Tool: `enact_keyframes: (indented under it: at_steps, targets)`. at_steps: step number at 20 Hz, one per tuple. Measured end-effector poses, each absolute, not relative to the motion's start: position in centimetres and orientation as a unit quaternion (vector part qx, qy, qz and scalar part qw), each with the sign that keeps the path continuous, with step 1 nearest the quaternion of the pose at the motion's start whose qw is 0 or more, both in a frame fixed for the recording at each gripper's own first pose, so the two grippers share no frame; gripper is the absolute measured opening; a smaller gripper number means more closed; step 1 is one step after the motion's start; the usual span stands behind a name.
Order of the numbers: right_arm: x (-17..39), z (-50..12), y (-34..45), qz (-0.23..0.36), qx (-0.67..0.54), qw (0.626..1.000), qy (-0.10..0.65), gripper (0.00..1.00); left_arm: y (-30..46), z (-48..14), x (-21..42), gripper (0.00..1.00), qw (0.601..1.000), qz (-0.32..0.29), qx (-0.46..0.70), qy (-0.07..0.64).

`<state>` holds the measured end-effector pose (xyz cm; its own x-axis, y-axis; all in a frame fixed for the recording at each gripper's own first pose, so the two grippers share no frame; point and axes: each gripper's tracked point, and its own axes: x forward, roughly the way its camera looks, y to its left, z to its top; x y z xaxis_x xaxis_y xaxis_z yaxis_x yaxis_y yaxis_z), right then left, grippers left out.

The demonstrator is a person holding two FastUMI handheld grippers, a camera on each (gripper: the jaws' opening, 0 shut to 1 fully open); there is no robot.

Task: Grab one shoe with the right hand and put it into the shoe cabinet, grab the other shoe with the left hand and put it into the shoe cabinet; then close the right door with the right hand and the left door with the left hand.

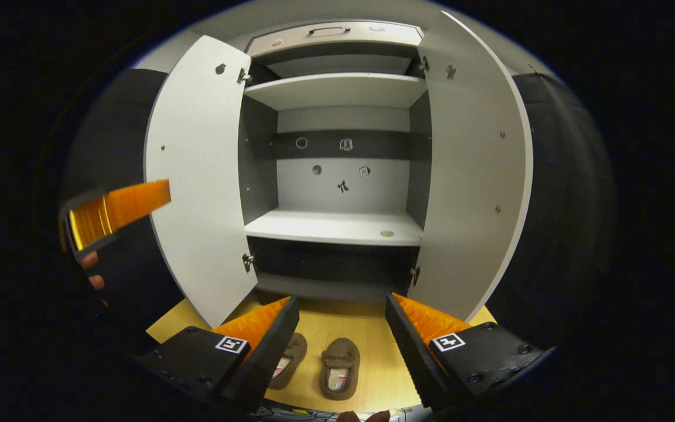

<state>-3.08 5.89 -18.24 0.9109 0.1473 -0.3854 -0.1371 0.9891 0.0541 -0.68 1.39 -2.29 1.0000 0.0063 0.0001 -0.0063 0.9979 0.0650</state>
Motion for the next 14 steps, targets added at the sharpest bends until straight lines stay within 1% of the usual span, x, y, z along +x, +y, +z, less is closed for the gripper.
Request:
enact_keyframes:
  at_steps: [8,14]
  targets:
    - [-6.1,-33.1,8.2,0.090,0.031,0.936,0.339,0.99,2.8,-4.4,-0.4,0.93,0.999,0.020,0.044,0.016]
    - [-5.0,-42.2,9.2,0.091,0.052,0.910,0.402,0.99,3.8,-7.2,0.4,0.93,0.997,0.028,0.051,0.045]
